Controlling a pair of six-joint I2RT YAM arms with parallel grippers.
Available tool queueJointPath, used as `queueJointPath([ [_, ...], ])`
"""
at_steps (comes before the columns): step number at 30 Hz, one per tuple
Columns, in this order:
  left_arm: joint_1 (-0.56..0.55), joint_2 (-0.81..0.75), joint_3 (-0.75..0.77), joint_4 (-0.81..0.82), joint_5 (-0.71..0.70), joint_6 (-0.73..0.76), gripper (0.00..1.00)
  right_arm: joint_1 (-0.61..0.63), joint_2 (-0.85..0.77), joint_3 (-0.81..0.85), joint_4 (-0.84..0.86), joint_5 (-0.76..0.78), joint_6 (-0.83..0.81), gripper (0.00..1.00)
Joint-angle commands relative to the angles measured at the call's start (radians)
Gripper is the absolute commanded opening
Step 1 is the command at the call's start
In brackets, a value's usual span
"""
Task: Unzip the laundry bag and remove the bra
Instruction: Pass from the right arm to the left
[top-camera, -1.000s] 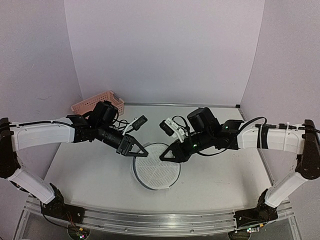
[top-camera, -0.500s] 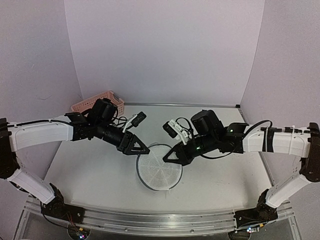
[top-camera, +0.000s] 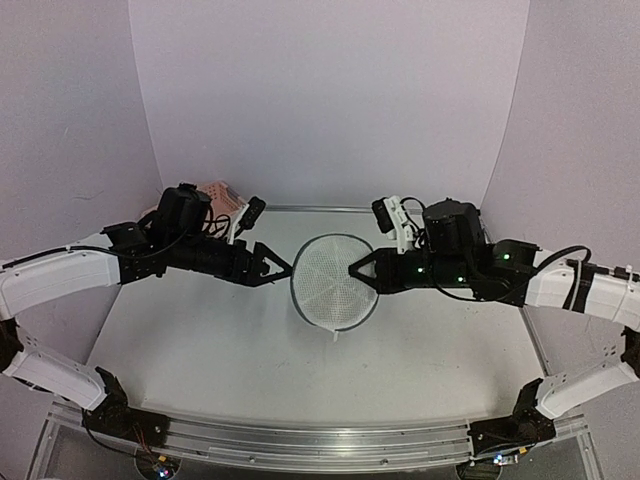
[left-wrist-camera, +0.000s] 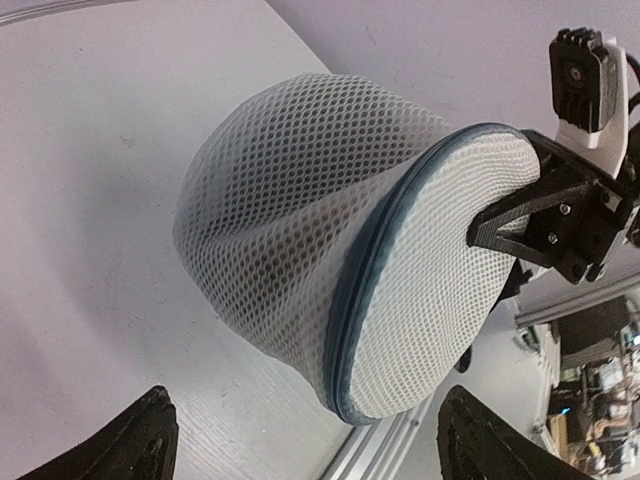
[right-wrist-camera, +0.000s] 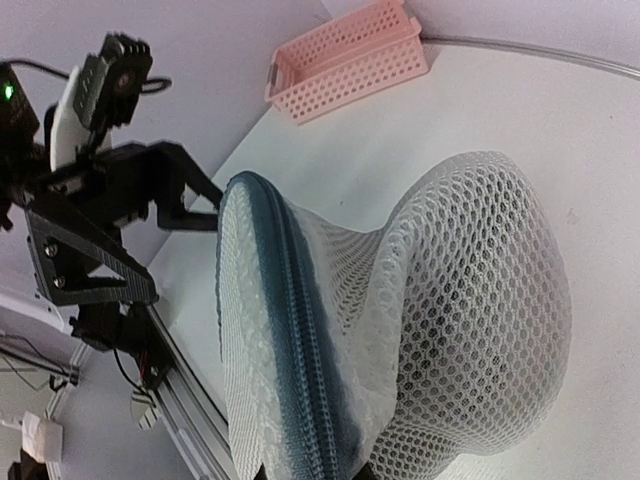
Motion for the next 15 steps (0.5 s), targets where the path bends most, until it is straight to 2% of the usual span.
queueJointPath([
  [1,-0.001,-0.049,-0.068,0.173,-0.010,-0.196,0.90,0.005,-0.066,-0.007,0.167,0.121,0.120,0.00],
  [5,-0.001,-0.050,-0.161,0.381,0.059,-0.354,0.89,0.010,-0.059,-0.028,0.281,0.152,0.179,0.00],
  [15,-0.001,-0.066,-0.204,0.497,0.064,-0.464,0.88,0.029,0.023,0.016,0.393,0.147,0.246,0.00],
])
